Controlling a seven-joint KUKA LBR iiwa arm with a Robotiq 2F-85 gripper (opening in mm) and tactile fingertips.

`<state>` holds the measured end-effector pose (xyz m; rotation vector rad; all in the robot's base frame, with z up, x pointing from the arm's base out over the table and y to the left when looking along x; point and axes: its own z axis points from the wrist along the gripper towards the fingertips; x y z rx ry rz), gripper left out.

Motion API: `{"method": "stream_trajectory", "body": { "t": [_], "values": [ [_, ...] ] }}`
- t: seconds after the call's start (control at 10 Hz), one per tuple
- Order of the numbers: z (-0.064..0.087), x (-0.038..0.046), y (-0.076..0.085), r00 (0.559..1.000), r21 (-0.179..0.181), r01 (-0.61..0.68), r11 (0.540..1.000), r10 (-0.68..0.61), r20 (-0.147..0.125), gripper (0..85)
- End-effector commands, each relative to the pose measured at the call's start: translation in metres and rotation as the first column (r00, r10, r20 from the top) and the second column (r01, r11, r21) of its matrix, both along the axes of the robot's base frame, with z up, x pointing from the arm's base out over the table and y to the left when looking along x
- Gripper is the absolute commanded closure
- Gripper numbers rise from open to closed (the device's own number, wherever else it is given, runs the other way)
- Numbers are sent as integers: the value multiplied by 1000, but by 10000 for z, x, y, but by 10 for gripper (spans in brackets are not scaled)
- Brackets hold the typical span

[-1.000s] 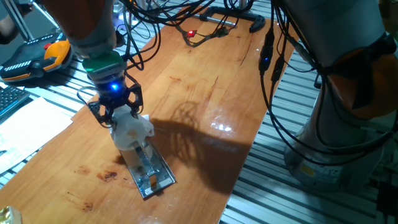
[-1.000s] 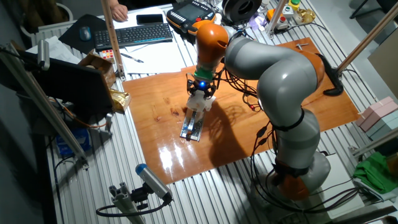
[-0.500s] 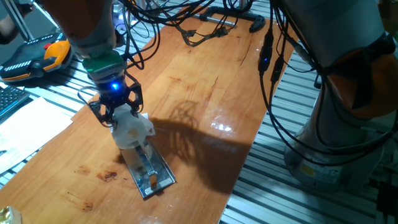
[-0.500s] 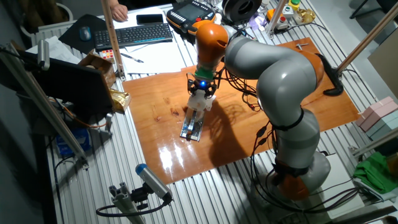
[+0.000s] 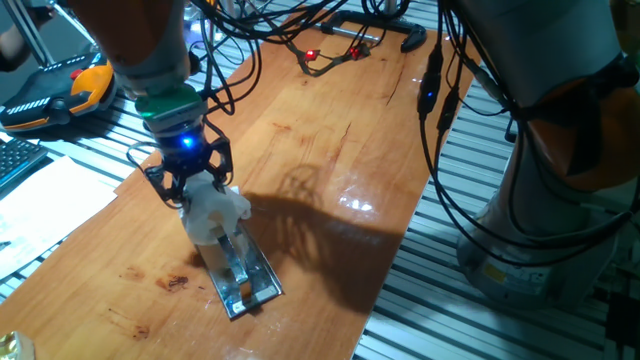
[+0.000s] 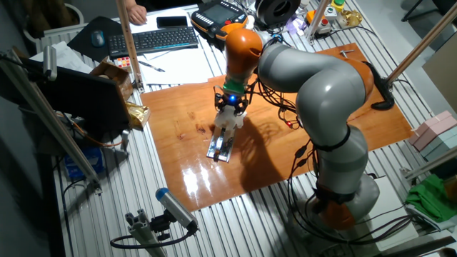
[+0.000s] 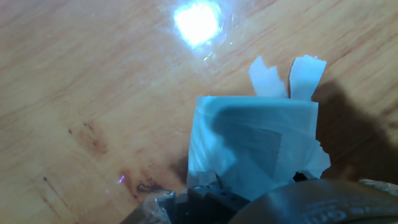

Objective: Put the toilet paper on its holder

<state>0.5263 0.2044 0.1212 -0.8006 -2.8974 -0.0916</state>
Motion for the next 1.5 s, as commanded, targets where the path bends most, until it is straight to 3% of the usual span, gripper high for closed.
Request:
{"method": "stream_trajectory", "body": {
  "t": [0.0,0.3,0.7,0.9,1.4],
  "values": [
    [1,-19,21,1000,0,4,1000,-4,-1,740],
    [-19,-98,80,1000,-3,11,1000,-11,6,740],
    [-53,-287,206,1000,-4,25,1000,-25,10,717],
    [-40,-346,204,1000,13,26,1000,-26,6,717],
    [-27,-357,201,999,-3,42,999,-42,0,717]
  ]
}}
